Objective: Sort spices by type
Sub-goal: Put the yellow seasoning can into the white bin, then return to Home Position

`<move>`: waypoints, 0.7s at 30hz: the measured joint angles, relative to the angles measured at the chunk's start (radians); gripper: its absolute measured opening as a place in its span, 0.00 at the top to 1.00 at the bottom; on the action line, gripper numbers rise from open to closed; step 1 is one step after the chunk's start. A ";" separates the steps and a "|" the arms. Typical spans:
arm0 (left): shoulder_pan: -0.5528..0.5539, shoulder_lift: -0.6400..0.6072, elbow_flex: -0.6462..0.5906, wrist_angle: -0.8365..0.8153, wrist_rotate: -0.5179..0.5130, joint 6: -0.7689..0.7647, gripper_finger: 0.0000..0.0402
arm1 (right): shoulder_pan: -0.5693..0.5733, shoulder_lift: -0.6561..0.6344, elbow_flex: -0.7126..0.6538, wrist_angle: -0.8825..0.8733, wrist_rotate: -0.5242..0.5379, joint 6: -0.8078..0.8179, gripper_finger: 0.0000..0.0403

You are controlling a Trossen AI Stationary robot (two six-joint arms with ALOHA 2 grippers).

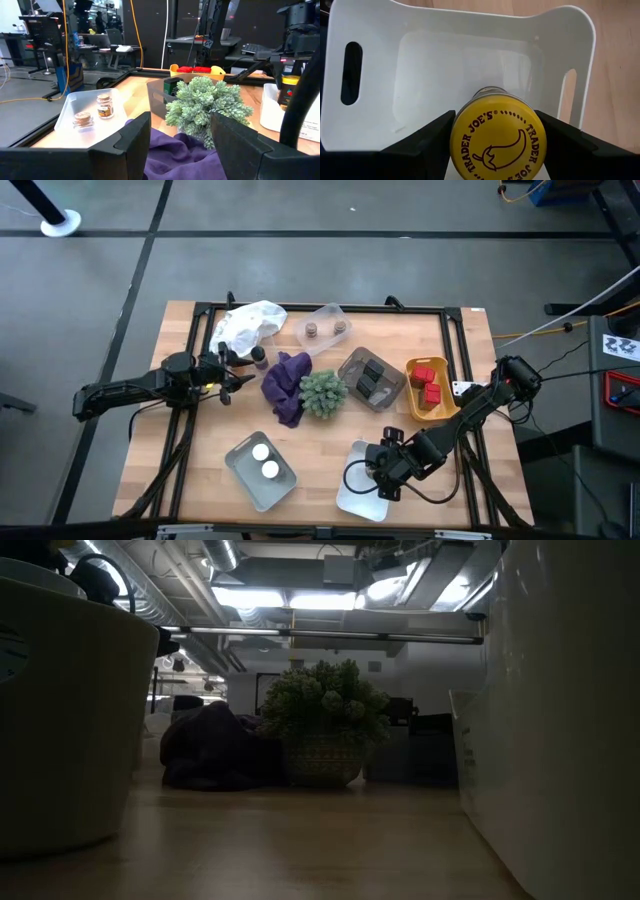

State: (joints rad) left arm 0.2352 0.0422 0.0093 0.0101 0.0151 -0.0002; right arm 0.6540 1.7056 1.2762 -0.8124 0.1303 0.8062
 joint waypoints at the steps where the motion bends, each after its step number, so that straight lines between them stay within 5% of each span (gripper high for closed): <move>1: 0.000 0.000 0.000 0.000 0.000 0.000 0.52 | 0.000 0.000 0.000 0.000 0.000 0.000 0.36; 8: 0.000 0.000 0.000 0.000 0.000 0.000 0.52 | 0.000 0.000 0.000 0.004 0.000 0.000 0.33; 21: 0.000 0.000 0.000 0.000 0.000 0.000 0.52 | -0.011 -0.001 0.000 0.004 -0.002 -0.025 0.06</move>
State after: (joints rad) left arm 0.2352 0.0422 0.0093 0.0101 0.0147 -0.0002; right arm 0.6431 1.7046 1.2762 -0.8083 0.1286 0.7811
